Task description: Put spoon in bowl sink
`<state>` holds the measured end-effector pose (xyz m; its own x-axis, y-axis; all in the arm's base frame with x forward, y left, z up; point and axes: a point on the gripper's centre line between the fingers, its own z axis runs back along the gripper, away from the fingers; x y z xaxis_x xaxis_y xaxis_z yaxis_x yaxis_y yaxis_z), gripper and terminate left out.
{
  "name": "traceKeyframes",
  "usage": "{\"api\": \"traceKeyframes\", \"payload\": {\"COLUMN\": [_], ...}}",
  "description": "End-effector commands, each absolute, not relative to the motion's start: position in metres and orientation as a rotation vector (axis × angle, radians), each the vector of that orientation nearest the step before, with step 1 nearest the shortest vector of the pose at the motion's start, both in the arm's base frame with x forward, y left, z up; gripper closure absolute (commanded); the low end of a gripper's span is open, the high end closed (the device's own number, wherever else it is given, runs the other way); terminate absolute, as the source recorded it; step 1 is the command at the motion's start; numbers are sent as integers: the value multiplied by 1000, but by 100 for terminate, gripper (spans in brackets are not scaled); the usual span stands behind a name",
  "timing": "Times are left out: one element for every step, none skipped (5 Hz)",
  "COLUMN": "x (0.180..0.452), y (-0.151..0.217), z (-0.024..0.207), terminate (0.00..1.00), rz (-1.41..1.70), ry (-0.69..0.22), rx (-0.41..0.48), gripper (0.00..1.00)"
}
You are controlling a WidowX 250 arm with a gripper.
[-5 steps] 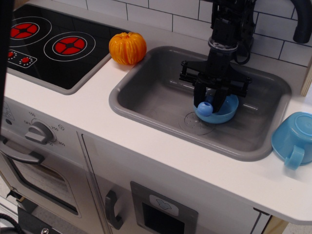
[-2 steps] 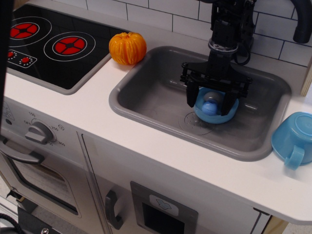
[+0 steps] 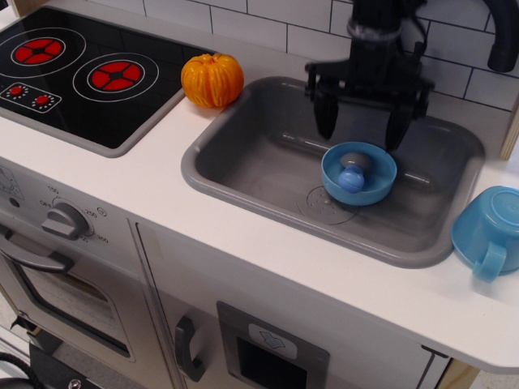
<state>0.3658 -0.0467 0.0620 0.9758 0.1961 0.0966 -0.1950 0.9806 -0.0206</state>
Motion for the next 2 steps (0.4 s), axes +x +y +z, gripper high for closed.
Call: {"api": "traceKeyframes", "payload": {"x": [374, 374], "y": [-36, -36], "z": [112, 112], "terminate": [0, 100], "rz": [196, 196], "ry": [-218, -218], "rx": [-41, -41], "gripper": [0, 0]}}
